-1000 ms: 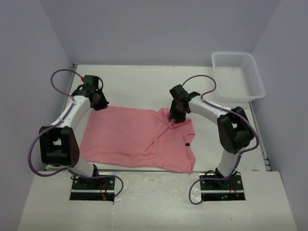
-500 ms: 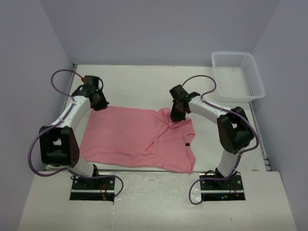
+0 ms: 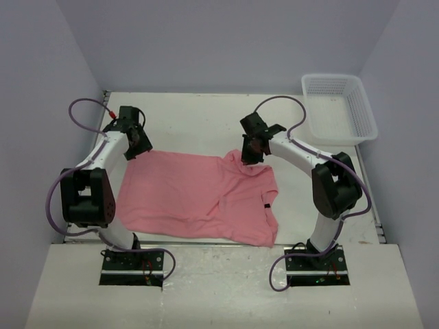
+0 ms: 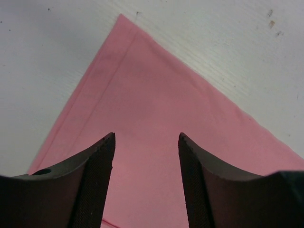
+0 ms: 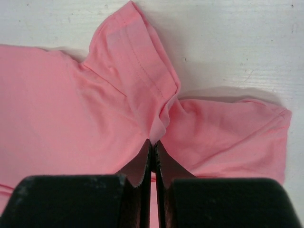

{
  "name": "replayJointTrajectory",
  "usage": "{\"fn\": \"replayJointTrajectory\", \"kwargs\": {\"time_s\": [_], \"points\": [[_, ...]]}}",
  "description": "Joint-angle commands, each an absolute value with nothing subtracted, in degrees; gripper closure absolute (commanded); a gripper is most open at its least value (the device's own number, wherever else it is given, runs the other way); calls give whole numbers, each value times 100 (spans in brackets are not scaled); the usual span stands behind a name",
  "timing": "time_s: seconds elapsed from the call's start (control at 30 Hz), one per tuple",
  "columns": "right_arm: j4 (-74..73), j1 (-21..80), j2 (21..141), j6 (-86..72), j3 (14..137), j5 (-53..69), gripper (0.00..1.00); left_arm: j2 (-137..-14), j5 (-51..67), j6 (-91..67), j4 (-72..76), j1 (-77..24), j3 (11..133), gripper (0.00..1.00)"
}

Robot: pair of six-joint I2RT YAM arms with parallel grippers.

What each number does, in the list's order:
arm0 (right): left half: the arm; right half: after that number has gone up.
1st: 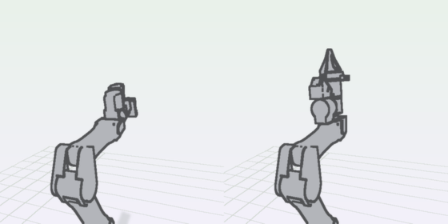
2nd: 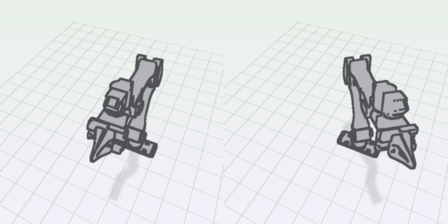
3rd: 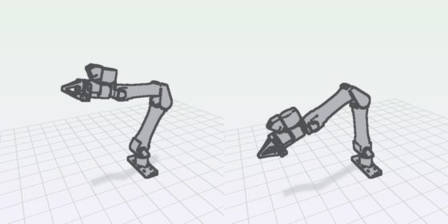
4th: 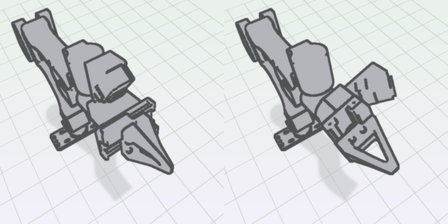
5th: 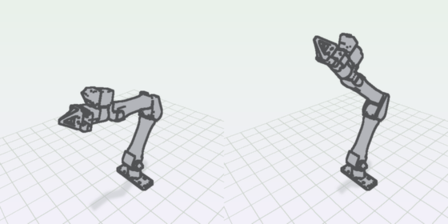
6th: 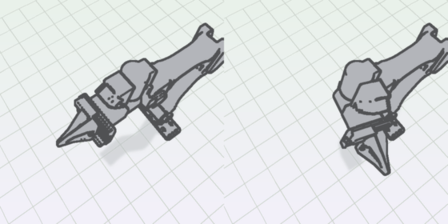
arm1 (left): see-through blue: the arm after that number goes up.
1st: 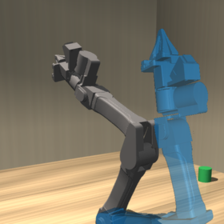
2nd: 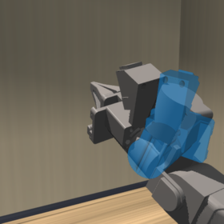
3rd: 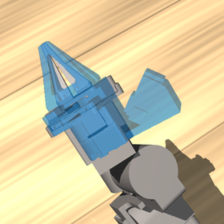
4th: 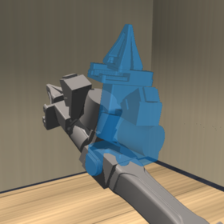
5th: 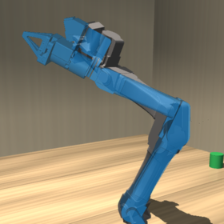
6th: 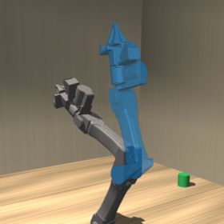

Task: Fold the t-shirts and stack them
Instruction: Grap the side of the flattened tshirt furthest away from the robot with both arms

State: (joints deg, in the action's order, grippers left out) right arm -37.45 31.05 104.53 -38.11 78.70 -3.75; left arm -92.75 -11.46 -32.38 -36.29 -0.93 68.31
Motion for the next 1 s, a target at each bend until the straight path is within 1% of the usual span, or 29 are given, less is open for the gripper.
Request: {"fn": "replayJointTrajectory", "kwargs": {"time_s": [0.0, 0.2, 0.37, 0.73, 0.97], "points": [[-3814, 3182, 10441, -3446, 8086, -334, 100, -9579, -1284, -3437, -3577, 148, 7303, 43], [-3718, 3234, 10415, -3270, 7998, -184, 100, -10650, -1266, -3375, -3717, 456, 8207, 49], [-3621, 3243, 10398, -3191, 7875, -141, 100, -11065, -1178, -3349, -3700, 641, 8525, 51], [-3560, 3234, 10169, -3182, 7638, -97, 100, -11715, -1134, -3296, -3911, 756, 9166, 52], [-3568, 3243, 10108, -3208, 7567, -97, 100, -12014, -1151, -3314, -3964, 756, 9264, 53]]}}
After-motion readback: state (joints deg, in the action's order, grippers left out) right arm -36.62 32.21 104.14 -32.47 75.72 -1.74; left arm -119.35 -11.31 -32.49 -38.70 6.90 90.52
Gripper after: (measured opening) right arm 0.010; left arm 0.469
